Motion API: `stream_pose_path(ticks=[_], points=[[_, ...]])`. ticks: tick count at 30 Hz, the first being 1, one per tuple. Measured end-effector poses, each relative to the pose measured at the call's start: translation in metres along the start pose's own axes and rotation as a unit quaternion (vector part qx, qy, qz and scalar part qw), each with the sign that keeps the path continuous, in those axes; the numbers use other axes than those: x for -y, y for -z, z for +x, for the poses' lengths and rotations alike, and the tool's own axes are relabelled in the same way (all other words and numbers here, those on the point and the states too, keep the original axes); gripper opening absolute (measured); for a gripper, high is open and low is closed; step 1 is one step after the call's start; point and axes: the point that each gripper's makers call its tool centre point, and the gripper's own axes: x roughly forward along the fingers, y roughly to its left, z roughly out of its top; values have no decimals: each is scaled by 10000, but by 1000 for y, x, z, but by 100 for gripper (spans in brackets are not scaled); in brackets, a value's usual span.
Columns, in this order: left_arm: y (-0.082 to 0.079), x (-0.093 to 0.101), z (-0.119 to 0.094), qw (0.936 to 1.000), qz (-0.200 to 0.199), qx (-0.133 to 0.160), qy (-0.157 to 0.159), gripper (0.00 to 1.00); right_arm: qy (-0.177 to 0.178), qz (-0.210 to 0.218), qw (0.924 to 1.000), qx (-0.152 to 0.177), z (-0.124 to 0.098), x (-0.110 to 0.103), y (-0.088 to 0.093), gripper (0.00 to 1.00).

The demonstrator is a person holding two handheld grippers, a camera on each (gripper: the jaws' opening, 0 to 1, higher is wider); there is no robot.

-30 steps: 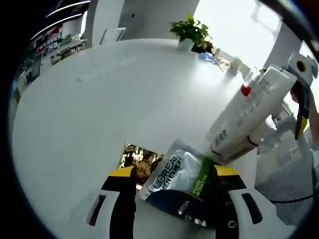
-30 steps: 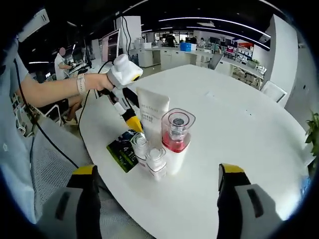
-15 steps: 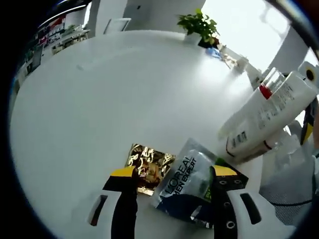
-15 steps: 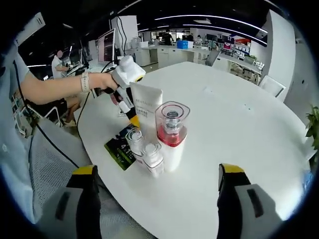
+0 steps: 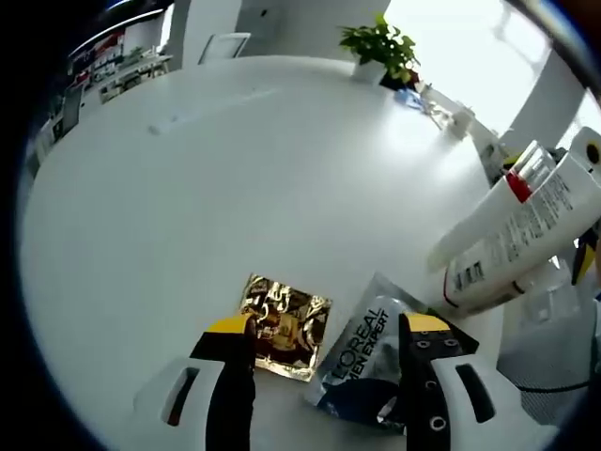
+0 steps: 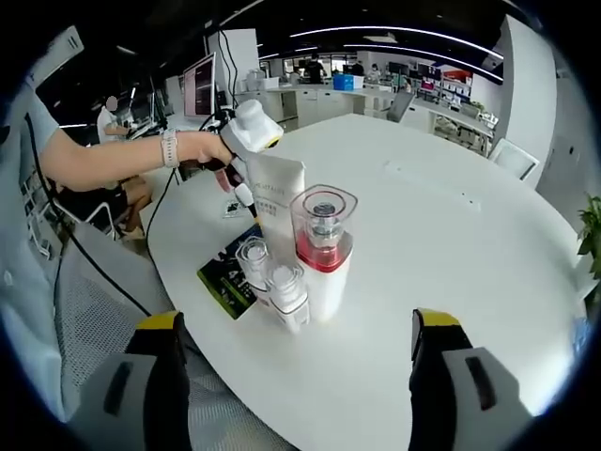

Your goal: Arrange the skincare products in the storage area until every visible bottle or jar stands upright without overlapping.

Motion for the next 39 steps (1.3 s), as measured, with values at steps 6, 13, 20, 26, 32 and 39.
stream_pose_path(ticks=[6, 13, 20, 26, 32, 39], points=[[-13, -4, -8, 9994, 293, 176, -90, 59, -19, 10, 10000, 14, 2, 0, 0, 100], [-5, -32, -3, 9934, 876, -310, -678, 59, -68, -2, 10000, 37, 4, -1, -1, 99], [0, -39, 2, 9886, 1138, -626, -766, 58, -17, 28, 10000, 38, 2, 5, 0, 99], [0, -43, 6, 9868, 1208, -730, -794, 54, -13, 29, 10000, 54, 2, 3, -1, 99], [-2, -45, 6, 9830, 1442, -848, -752, 57, -35, -6, 10000, 53, 3, 3, -2, 99], [-3, -49, 5, 9823, 1490, -897, -693, 52, -60, 11, 10000, 78, 4, 2, -3, 99]])
